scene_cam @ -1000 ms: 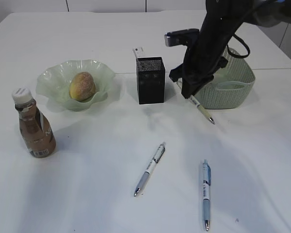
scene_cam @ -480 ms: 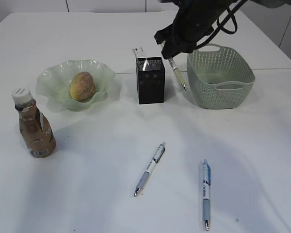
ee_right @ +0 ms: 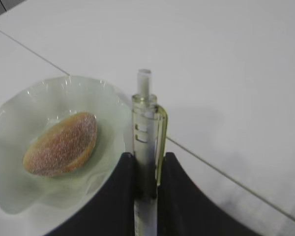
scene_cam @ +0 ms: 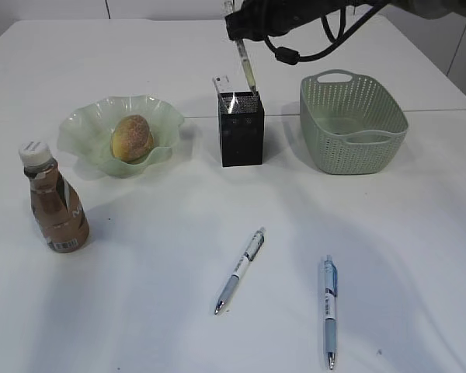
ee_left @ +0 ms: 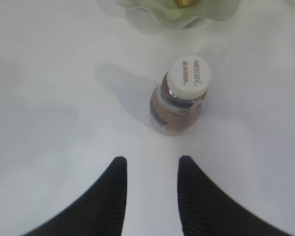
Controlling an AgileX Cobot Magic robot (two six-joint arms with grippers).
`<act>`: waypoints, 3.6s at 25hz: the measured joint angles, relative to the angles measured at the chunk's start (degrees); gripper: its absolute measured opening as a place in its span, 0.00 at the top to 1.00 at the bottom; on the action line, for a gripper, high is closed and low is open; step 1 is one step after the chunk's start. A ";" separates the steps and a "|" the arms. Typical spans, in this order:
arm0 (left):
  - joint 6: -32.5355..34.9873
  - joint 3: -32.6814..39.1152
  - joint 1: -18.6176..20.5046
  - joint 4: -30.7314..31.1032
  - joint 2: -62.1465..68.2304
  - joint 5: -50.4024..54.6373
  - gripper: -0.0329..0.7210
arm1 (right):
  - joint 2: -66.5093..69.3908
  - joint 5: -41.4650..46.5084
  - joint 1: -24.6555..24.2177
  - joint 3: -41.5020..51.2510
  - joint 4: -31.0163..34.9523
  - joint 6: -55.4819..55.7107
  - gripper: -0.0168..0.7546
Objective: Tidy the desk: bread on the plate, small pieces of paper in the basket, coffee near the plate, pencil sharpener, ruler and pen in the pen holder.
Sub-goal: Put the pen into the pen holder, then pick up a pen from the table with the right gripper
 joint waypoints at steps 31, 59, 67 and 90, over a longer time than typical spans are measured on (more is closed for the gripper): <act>0.00 0.00 0.00 0.00 0.00 -1.42 0.64 | 9.75 -4.09 -1.44 0.00 17.87 -18.89 0.78; 0.00 0.00 0.00 0.00 0.46 -1.56 0.64 | 3.40 15.04 -8.02 0.00 15.44 -8.52 0.52; 0.00 0.00 0.00 -0.42 0.46 -1.46 0.64 | -0.54 20.36 -8.02 0.00 -4.83 11.48 0.52; 0.00 0.00 0.00 -2.10 0.46 -0.99 0.64 | -15.59 32.02 -6.74 7.43 -25.91 32.05 0.59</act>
